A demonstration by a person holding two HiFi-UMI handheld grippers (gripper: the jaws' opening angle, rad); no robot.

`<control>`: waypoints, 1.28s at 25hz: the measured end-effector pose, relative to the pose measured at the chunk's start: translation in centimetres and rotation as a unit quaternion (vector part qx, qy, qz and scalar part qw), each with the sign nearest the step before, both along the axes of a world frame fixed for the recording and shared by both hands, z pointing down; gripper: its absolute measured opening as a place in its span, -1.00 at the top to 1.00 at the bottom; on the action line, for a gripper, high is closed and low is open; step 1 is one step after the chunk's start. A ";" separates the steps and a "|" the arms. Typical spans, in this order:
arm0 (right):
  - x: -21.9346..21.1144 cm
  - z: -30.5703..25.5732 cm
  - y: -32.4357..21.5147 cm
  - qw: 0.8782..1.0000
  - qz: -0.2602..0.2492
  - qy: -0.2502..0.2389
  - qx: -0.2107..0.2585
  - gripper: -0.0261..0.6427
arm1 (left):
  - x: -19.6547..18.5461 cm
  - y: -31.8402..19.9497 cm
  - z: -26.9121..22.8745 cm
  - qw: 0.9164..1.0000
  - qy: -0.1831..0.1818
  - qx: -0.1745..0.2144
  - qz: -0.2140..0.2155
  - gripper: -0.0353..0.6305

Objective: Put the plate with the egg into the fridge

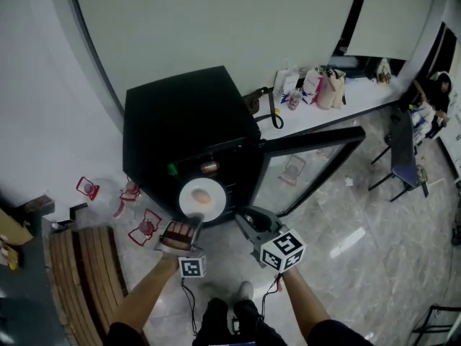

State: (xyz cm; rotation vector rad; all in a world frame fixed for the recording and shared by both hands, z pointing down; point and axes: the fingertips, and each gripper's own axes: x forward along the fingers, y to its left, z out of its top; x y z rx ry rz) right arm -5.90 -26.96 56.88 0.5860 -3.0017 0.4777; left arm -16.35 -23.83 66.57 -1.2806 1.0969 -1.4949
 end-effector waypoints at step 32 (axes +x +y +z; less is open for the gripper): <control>0.5 14.0 -4.6 0.998 0.006 0.040 -0.039 0.61 | -7.3 -14.5 17.7 0.944 0.172 -0.240 -0.147 0.45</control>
